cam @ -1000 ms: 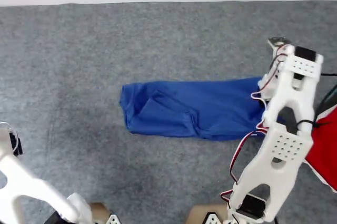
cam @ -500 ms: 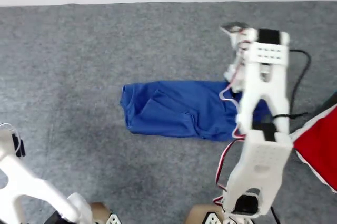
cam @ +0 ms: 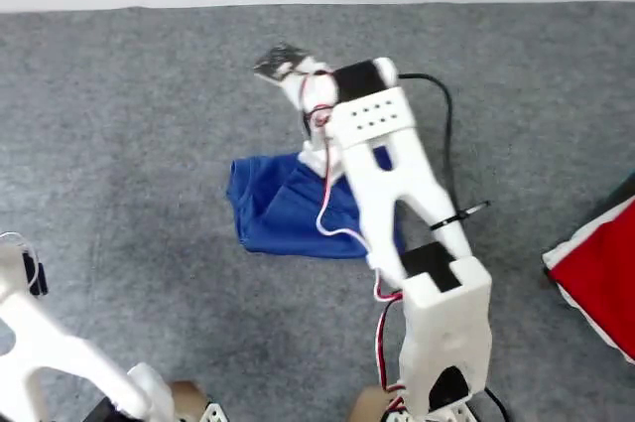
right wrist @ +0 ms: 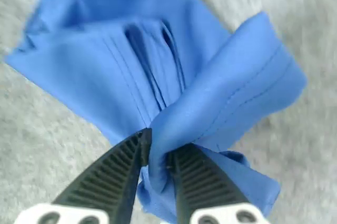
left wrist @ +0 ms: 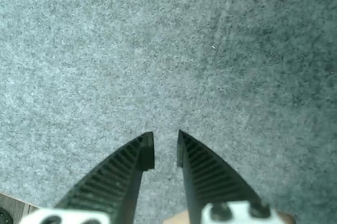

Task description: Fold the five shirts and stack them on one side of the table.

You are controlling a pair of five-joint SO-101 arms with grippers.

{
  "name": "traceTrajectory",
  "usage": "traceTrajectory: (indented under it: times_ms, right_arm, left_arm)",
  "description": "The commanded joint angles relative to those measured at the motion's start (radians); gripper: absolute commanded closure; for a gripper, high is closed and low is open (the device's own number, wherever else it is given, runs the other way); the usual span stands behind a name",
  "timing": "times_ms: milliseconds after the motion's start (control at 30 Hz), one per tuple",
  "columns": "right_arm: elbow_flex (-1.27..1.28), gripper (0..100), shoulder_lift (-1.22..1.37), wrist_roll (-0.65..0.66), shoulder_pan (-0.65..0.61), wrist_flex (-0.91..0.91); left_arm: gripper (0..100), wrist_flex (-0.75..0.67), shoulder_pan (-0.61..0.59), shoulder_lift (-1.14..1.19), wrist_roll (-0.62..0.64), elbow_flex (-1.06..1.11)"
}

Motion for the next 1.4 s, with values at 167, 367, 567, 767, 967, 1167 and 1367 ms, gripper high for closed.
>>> traceTrajectory:
  times_ms: [167,367,567,767,967,1167,1367]
  right_arm:
    - [-0.018,98.8,0.016,-0.011,-0.12,-0.091]
    - [-0.018,98.8,0.03,-0.011,-0.202,-0.134]
    - [-0.018,98.0,0.068,-0.003,-0.24,-0.203]
    - [-0.023,75.0,0.084,-0.009,-0.289,-0.2]
    - [-0.206,72.9,0.053,-0.009,-0.303,-0.111]
    - [-0.319,89.4,0.068,-0.003,-0.16,0.058]
    - [-0.318,98.7,0.114,0.031,0.03,0.096]
  left_arm:
    - [91,0.009,0.002,-0.031,-0.002,-0.039]
    - [91,0.008,0.003,-0.031,-0.002,-0.044]
    - [91,0.008,0.006,-0.031,-0.002,-0.039]
    - [91,0.008,0.006,-0.031,-0.002,-0.039]
    - [91,0.008,0.006,-0.031,-0.002,-0.039]
    - [91,0.008,0.006,-0.031,-0.002,-0.039]
    - [91,0.009,0.006,-0.031,-0.002,-0.039]
